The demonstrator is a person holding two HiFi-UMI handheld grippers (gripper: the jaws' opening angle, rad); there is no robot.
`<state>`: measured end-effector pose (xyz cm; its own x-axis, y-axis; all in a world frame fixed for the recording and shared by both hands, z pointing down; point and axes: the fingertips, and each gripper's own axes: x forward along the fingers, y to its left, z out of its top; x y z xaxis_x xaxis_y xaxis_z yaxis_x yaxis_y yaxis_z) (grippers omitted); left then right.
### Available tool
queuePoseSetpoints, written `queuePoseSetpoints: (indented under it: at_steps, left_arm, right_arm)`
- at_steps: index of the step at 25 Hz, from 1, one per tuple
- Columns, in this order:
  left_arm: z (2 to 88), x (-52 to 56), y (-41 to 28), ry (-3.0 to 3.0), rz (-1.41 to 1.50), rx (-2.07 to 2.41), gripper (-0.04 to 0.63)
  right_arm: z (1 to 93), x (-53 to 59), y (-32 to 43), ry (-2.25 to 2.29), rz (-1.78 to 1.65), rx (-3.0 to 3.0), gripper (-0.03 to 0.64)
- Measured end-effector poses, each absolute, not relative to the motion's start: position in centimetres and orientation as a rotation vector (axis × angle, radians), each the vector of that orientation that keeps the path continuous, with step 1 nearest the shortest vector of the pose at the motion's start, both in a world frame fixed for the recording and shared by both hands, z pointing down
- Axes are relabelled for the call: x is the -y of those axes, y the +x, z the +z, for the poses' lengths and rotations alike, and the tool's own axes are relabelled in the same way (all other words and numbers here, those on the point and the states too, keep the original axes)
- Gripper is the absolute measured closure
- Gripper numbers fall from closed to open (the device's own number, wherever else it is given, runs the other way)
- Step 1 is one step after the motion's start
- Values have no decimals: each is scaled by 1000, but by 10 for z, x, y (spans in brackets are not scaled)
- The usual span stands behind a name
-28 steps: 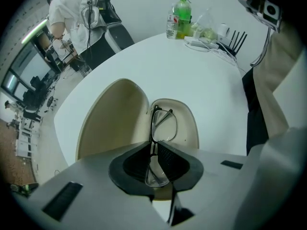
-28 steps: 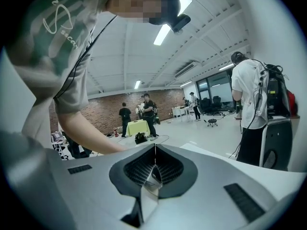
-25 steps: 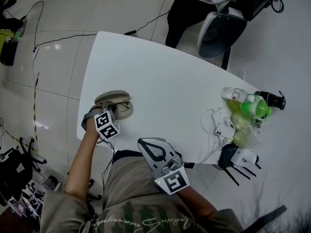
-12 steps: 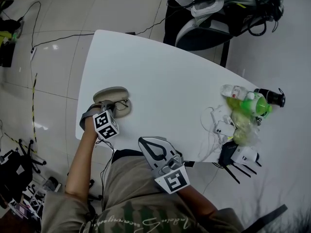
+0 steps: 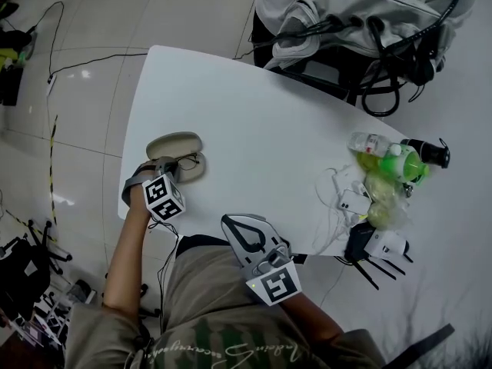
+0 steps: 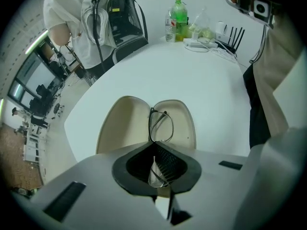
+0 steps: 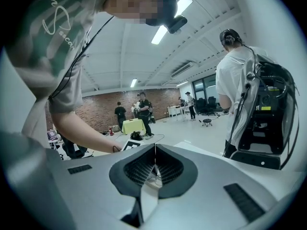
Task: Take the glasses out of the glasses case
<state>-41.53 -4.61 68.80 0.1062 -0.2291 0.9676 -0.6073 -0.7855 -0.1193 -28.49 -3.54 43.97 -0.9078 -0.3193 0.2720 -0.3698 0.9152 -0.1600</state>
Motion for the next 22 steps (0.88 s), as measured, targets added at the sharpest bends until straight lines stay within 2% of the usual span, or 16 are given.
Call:
queuePoseSetpoints:
  at_steps: [22]
  left_arm:
    - [663,44,-396,2178,1550,896,578]
  right_arm:
    - [428,25,-281,567,240,2829,604]
